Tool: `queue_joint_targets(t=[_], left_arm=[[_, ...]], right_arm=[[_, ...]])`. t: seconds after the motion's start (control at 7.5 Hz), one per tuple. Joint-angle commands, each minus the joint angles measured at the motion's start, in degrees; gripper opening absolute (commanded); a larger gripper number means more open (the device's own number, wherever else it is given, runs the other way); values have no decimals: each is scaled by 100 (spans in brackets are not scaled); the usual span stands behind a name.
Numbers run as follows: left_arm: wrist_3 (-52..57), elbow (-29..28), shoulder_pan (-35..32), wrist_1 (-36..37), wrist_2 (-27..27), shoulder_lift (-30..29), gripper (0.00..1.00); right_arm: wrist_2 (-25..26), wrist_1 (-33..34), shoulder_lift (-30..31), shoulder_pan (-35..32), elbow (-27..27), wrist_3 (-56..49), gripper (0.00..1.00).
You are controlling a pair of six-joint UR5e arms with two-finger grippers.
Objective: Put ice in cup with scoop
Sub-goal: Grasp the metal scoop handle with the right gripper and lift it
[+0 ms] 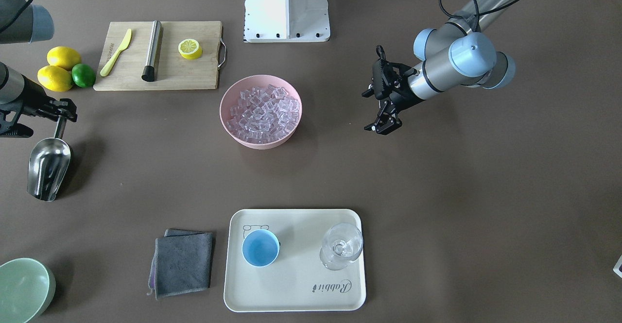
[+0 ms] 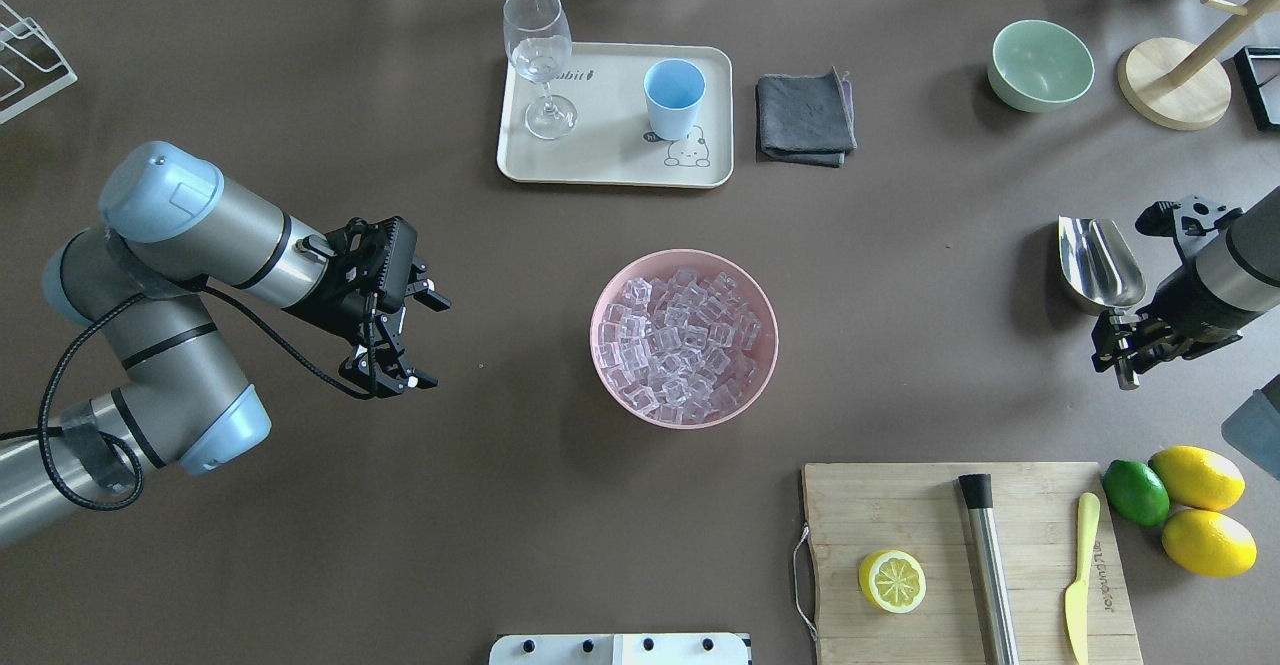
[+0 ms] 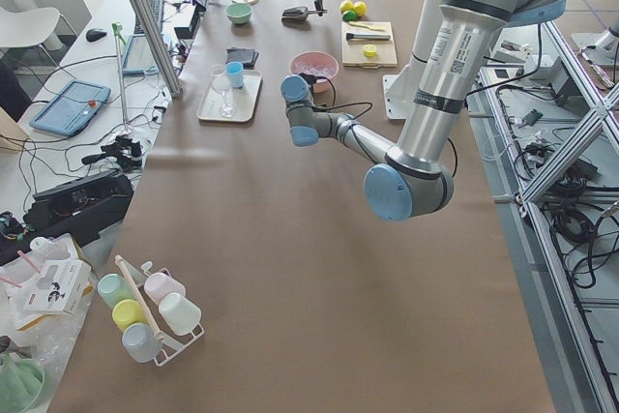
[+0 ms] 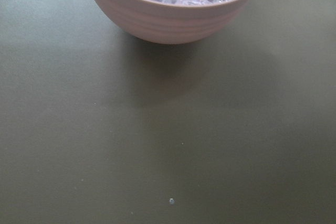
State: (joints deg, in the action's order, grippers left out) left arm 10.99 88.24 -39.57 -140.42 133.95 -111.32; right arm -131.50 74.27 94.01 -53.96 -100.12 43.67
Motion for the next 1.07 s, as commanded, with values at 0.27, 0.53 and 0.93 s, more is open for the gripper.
queue_joint_targets(t=[0.27, 0.53, 0.93], left_arm=[[0, 237, 327, -329, -210, 357, 99], [0, 220, 467, -276, -553, 40, 99], [0, 176, 757, -249, -563, -214, 99]], right_arm=[[-7, 0, 12, -1, 45, -25, 28], [2, 9, 12, -1, 10, -104, 0], [124, 436, 65, -27, -654, -737, 0]])
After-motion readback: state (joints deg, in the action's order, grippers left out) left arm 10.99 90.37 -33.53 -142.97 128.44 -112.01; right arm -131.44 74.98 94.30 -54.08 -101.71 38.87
